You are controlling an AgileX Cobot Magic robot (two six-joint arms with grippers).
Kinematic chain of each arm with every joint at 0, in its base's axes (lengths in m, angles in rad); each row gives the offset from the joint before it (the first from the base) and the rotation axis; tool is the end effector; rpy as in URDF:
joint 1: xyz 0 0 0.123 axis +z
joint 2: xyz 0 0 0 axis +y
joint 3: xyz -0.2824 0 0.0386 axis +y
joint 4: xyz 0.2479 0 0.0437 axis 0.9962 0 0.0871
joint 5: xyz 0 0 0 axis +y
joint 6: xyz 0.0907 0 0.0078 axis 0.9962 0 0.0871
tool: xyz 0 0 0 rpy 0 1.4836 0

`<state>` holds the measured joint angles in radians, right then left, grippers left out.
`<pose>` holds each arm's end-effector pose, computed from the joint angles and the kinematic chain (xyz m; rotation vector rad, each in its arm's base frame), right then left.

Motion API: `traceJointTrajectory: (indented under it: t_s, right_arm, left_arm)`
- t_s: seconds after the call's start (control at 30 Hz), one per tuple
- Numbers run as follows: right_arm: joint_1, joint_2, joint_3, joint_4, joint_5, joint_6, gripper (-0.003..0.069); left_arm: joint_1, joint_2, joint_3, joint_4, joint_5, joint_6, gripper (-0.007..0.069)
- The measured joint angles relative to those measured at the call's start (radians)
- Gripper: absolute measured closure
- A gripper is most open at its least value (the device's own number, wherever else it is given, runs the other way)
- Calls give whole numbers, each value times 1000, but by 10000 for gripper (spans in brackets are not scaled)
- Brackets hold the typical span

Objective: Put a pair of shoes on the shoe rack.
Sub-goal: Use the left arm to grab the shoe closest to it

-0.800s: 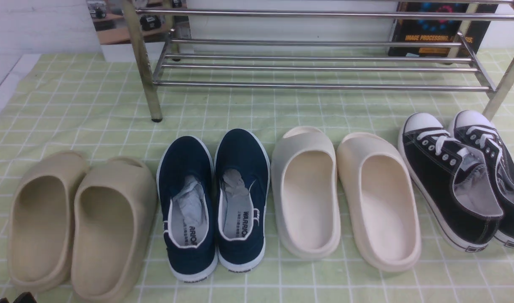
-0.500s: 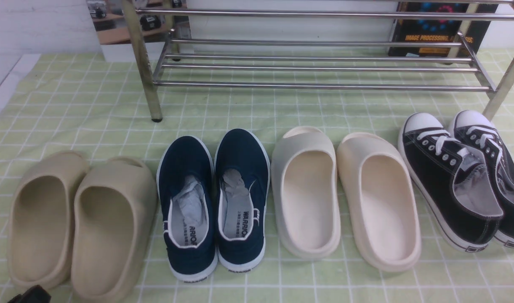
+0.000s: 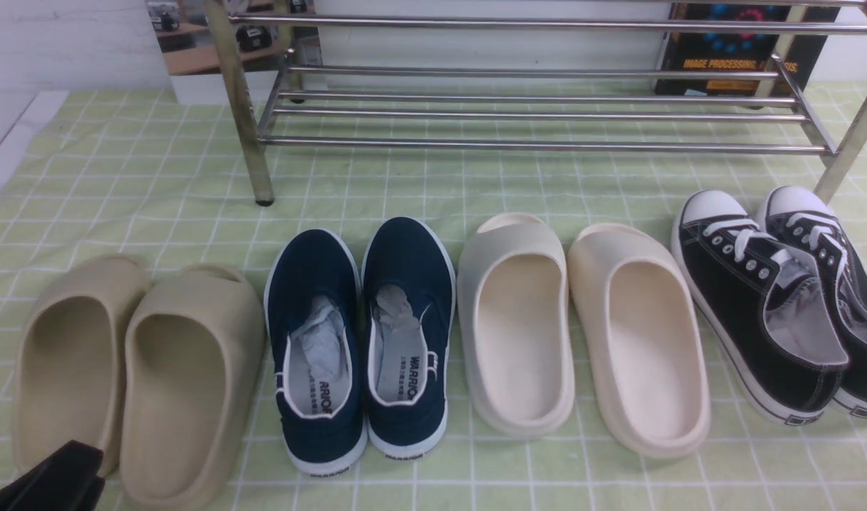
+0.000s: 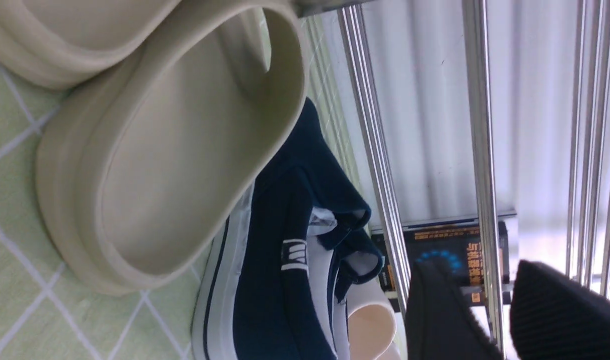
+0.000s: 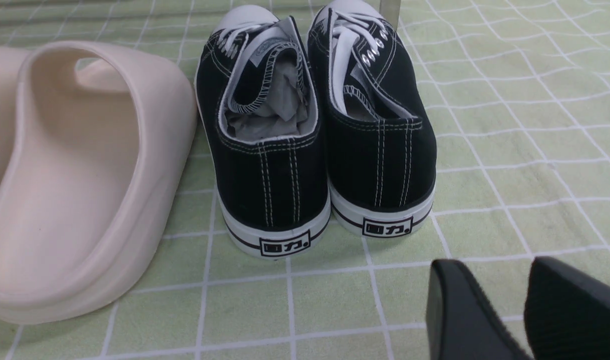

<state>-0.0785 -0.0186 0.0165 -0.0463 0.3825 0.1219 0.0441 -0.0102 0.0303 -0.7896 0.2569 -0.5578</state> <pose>0.0516 -0.0056 0.1742 0.1585 1.8569 -0.0158 0.0555 -0.0141 0.1870 -1.0336 1.4896 -1.0968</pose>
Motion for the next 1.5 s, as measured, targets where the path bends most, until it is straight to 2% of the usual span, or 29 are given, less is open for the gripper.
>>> traceJointTrajectory:
  t_s: [0.17, 0.27, 0.3, 0.33, 0.4, 0.43, 0.47, 0.5, 0.53, 0.57, 0.6, 0.63, 0.67, 0.77, 0.87, 1.0, 1.03, 1.2, 1.43, 1.5]
  right_arm:
    - [0, 0, 0, 0, 0, 0, 419]
    - [0, 0, 0, 0, 0, 0, 419]
    - [0, 0, 0, 0, 0, 0, 419]
    - [0, 0, 0, 0, 0, 0, 419]
    - [0, 0, 0, 0, 0, 0, 419]
    - [0, 0, 0, 0, 0, 0, 419]
    - [0, 0, 0, 0, 0, 0, 419]
    - [0, 0, 0, 0, 0, 0, 419]
    - [0, 0, 0, 0, 0, 0, 419]
    - [0, 0, 0, 0, 0, 0, 419]
    - [0, 0, 0, 0, 0, 0, 419]
    - [0, 0, 0, 0, 0, 0, 419]
    - [0, 0, 0, 0, 0, 0, 419]
    - [0, 0, 0, 0, 0, 0, 419]
    - [0, 0, 0, 0, 0, 0, 419]
    - [0, 0, 0, 0, 0, 0, 419]
    - [0, 0, 0, 0, 0, 0, 419]
    - [0, 0, 0, 0, 0, 0, 419]
    - [0, 0, 0, 0, 0, 0, 419]
    - [0, 0, 0, 0, 0, 0, 419]
  left_arm:
    - [0, 0, -27, -32, 2, 8, 386]
    - [0, 0, -169, -11, 48, 147, 386]
    - [0, 0, -180, -7, 48, 160, 386]
    - [0, 0, -278, 51, 74, 284, 386]
    - [0, 9, -351, 113, 109, 361, 386]
    - [0, 45, -420, 188, 160, 405, 386]
    - [0, 52, -430, 200, 168, 407, 386]
    - [0, 124, -501, 302, 247, 414, 386]
    - [0, 134, -510, 316, 258, 414, 386]
    - [0, 235, -586, 437, 370, 392, 386]
    - [0, 247, -594, 450, 383, 388, 386]
    - [0, 365, -679, 574, 517, 343, 386]
    - [0, 377, -687, 586, 530, 339, 386]
    - [0, 561, -824, 728, 734, 304, 386]
    - [-10, 687, -909, 790, 838, 304, 386]
    - [-92, 799, -968, 802, 879, 304, 386]
    - [-151, 858, -988, 802, 886, 304, 386]
    - [-302, 1064, -1014, 800, 894, 304, 386]
    - [-388, 1295, -1016, 725, 841, 297, 384]
    - [-405, 1372, -1016, 690, 780, 297, 382]
